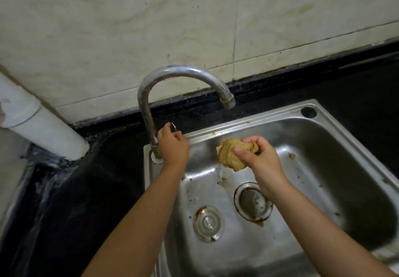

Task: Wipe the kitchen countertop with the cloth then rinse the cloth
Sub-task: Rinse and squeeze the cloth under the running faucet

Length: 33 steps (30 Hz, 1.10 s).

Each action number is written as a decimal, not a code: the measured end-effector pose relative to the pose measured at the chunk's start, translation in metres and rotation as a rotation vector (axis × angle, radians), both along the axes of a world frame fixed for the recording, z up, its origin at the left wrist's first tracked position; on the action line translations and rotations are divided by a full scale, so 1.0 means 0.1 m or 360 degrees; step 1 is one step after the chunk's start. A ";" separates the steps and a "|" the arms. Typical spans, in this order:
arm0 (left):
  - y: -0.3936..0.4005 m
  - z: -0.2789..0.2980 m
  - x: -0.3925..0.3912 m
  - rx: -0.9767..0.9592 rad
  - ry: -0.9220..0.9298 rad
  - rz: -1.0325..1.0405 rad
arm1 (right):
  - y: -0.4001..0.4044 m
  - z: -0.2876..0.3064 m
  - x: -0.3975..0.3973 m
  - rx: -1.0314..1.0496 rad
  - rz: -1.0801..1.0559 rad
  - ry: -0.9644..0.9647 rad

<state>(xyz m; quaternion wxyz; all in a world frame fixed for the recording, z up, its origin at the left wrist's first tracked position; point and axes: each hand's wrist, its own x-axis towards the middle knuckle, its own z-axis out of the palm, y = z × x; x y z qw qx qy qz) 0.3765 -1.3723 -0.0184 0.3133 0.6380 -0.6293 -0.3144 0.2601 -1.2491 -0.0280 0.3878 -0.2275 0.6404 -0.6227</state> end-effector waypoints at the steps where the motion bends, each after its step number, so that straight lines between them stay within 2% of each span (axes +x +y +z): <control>1: 0.02 -0.04 0.04 -0.0003 0.0029 -0.0024 | 0.03 -0.03 0.03 0.0003 -0.0001 -0.0015; 5: 0.26 -0.16 0.09 -0.0006 0.0232 -0.0254 | 0.17 0.00 0.01 -0.0009 0.0069 0.0011; 9: 0.70 -0.24 0.13 0.0026 0.0178 -0.1300 | 0.36 0.10 -0.10 -0.0149 0.0386 -0.0008; 11: 0.82 -0.27 0.19 0.0194 0.0141 -0.1610 | 0.43 0.09 -0.05 -0.0206 0.0550 -0.0061; 13: 0.89 -0.28 0.19 0.0341 0.0133 -0.1611 | 0.48 0.03 0.00 -0.0217 0.0612 -0.0070; 15: 0.99 -0.26 0.12 0.0335 0.0058 -0.1469 | 0.56 -0.02 0.01 -0.0124 0.0618 0.0050; 19: 1.10 -0.25 0.07 0.0418 -0.0144 -0.1278 | 0.88 -0.15 -0.10 0.0017 0.0769 0.0706; 21: 1.11 -0.23 0.08 0.0653 -0.0095 -0.1263 | 1.02 -0.22 -0.09 0.0086 0.1017 0.1133; 22: 1.13 -0.21 0.08 0.0813 -0.0016 -0.1311 | 1.06 -0.29 -0.06 0.0110 0.1048 0.1486; 23: 1.14 -0.18 0.08 0.0985 0.0079 -0.1399 | 1.06 -0.37 -0.02 0.0103 0.1017 0.1846; 24: 1.15 -0.15 0.09 0.1121 0.0173 -0.1509 | 1.05 -0.43 0.02 0.0104 0.0932 0.2052; 26: 1.15 -0.10 0.11 0.1249 0.0228 -0.1725 | 0.98 -0.45 0.06 0.0048 0.0675 0.2201; 27: 1.14 -0.07 0.12 0.1236 0.0157 -0.1813 | 0.94 -0.42 0.03 -0.0012 0.0598 0.2265; 29: 1.13 -0.04 0.12 0.0978 -0.0152 -0.2019 | 0.88 -0.35 -0.06 -0.0086 0.0561 0.2393; 31: 1.17 -0.03 0.10 0.0565 -0.0548 -0.2157 | 0.86 -0.28 -0.17 -0.0043 0.0700 0.2433; 33: 1.18 -0.04 0.06 0.0119 -0.0977 -0.2161 | 0.85 -0.23 -0.21 0.0228 0.1015 0.2271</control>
